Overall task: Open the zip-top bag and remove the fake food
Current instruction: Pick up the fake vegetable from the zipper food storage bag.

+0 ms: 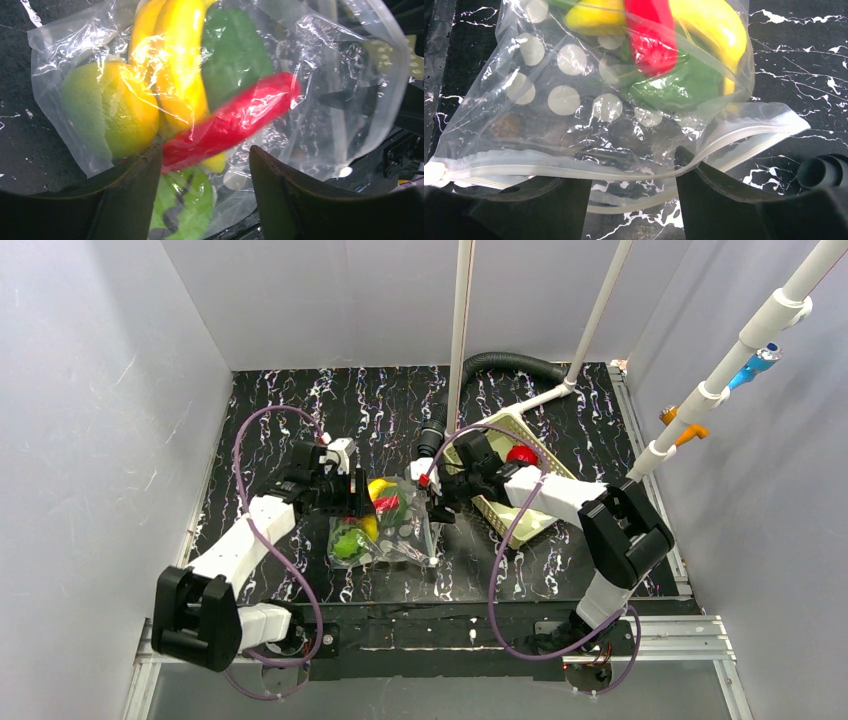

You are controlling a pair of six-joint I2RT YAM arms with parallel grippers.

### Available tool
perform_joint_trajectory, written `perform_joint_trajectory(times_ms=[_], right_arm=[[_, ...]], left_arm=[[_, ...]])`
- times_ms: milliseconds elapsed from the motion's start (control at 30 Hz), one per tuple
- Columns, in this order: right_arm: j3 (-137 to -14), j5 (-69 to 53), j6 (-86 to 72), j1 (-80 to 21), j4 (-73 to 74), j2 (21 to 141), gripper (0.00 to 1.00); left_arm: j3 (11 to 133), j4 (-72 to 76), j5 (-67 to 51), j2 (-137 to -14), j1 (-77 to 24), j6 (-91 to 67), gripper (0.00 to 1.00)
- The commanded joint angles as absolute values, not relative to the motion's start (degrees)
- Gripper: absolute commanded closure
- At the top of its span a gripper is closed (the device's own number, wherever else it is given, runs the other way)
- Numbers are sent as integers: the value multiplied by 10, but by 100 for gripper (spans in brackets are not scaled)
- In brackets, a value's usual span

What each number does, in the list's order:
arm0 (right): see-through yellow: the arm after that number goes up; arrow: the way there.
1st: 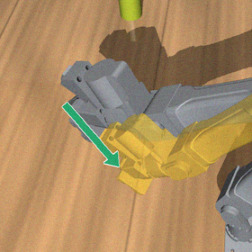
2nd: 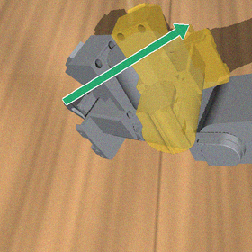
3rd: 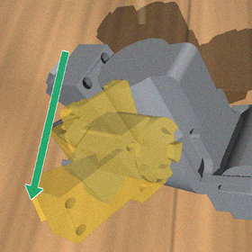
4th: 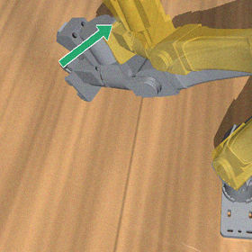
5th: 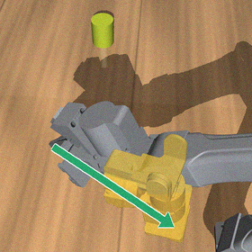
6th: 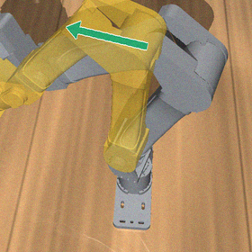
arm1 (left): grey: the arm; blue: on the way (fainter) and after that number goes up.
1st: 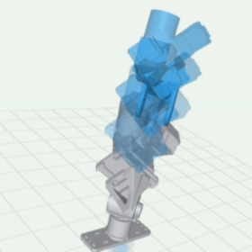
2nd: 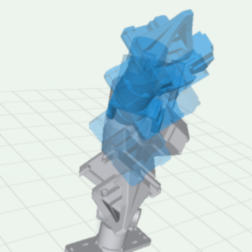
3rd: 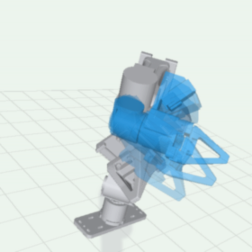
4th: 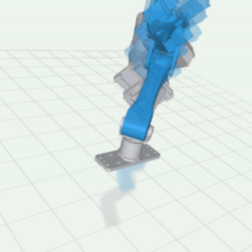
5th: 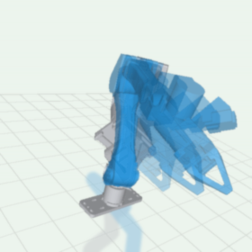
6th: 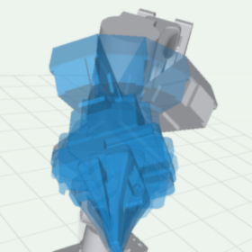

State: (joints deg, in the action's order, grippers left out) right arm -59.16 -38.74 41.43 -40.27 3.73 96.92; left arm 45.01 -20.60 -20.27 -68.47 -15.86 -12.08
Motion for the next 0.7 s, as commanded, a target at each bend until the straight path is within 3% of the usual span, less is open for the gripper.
perform_joint_trajectory(times_ms=[0, 267, 667], right_arm=[[-604, -391, 407, -416, 6, 986, 34], [-645, -409, 415, -431, 13, 1014, 30], [-669, -415, 398, -432, 5, 1022, 26]], left_arm=[[484, -220, -224, -733, -154, -119, 41], [491, -228, -245, -758, -154, -111, 49], [533, -274, -255, -809, -158, -86, 46]])
